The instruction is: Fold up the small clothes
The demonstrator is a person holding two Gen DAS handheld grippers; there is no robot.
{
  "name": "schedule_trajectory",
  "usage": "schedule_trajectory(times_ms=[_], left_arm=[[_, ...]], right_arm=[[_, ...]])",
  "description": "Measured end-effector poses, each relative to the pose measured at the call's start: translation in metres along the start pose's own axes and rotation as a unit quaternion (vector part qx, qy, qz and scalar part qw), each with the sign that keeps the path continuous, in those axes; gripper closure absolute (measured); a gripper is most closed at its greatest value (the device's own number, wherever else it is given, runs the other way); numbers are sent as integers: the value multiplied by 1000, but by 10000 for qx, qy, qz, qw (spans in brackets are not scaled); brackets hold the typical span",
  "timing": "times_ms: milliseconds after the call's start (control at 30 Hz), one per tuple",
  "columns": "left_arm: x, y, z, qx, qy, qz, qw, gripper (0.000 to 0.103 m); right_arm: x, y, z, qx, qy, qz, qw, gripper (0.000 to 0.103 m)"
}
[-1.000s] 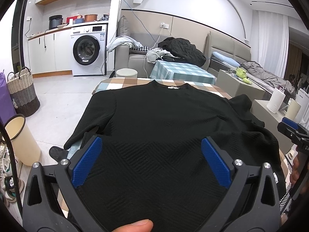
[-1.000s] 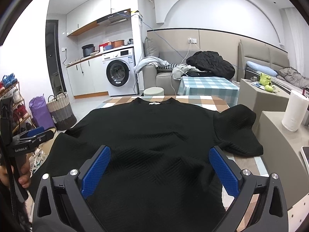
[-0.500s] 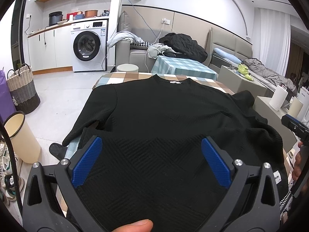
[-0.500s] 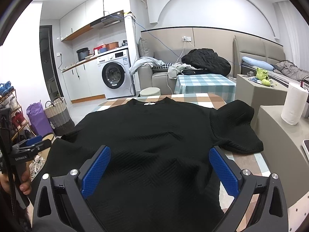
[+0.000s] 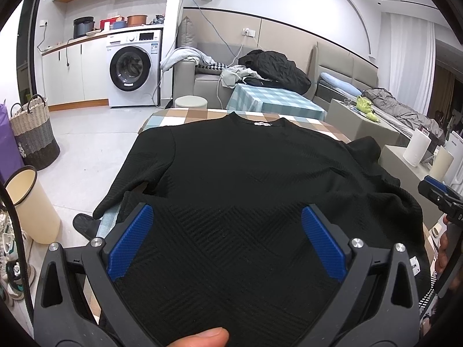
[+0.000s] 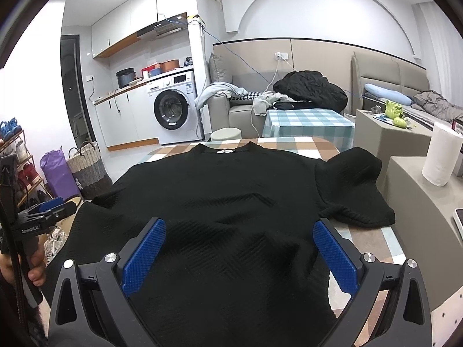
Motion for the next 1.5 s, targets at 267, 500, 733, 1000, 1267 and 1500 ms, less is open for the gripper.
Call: schedule_trajectory(times_ms=[267,500,733,1000,1267,1500], left_arm=[[-1,-9,2,-78,101,-95,9999,1],[-7,-19,-6,-180,80,-204,9996,1],[-11,-21,-12,-253,129,-275,9992,1],[-6,-16,-18,-220,83,-309,9992,1],[1,-16,-23,-246,53,-227,9994,1],[5,-31,-31,-323,3,13,9995,5]], right_arm=[[-1,-10,-2,-127,46,-198,9997,0],[-4,-16,-6,-238,153,-358,9990,0],[-4,-20,-14,-192,188,-253,9993,0],[5,-23,-21,-175,19,-207,9996,0],[19,-23,-23,-210,-295,-108,9993,0],[53,-31,-21,-414,-1012,-49,9940,0]])
Point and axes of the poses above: each gripper's, at about its wrist camera, not at the fingertips, and y roughly against the way its jaws point, x to its right, z to its underside, the point moved 2 cm from there along -y, roughly the way its jaws point, and after that the axes turned 13 degrees about y, right-handed, at the moved point
